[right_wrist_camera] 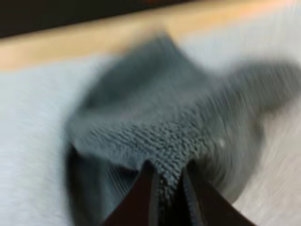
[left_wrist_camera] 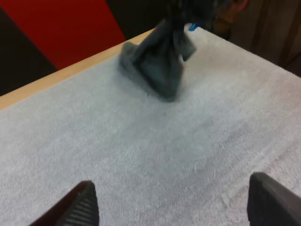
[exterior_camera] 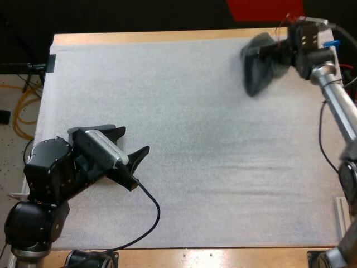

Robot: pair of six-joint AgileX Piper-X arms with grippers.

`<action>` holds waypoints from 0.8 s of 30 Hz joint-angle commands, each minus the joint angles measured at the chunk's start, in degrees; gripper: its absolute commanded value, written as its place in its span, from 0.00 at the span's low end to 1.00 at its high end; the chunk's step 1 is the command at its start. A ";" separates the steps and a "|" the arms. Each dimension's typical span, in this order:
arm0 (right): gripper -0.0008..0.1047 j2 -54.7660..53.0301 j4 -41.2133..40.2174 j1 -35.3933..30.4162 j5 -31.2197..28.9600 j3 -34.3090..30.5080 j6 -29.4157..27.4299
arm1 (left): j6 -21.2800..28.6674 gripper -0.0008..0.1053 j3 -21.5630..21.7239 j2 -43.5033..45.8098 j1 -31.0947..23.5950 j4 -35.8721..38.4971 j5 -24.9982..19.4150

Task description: Pick towel from pile fold and stack

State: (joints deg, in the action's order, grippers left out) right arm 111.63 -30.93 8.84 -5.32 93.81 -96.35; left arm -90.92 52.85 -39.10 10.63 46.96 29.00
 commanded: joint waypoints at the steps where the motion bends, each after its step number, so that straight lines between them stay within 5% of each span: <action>1: 0.02 -4.74 0.33 0.04 0.50 0.99 -2.81 | -0.54 0.61 0.31 0.17 0.28 -0.60 0.41; 9: 0.02 -19.29 -3.53 0.04 0.38 0.99 -8.05 | -0.63 0.61 0.31 0.43 0.28 -0.60 1.07; 15: 0.02 -26.16 -18.20 1.10 2.11 0.99 -8.02 | -5.85 0.61 0.31 0.78 0.28 -0.51 5.60; 24: 0.02 -28.91 -34.60 9.70 9.96 -3.93 -7.73 | -6.79 0.61 0.31 0.78 0.28 7.64 5.59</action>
State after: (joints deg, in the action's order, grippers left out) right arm 82.97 -64.51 17.85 3.13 90.29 -103.72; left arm -97.04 52.85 -38.95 10.63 53.37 34.10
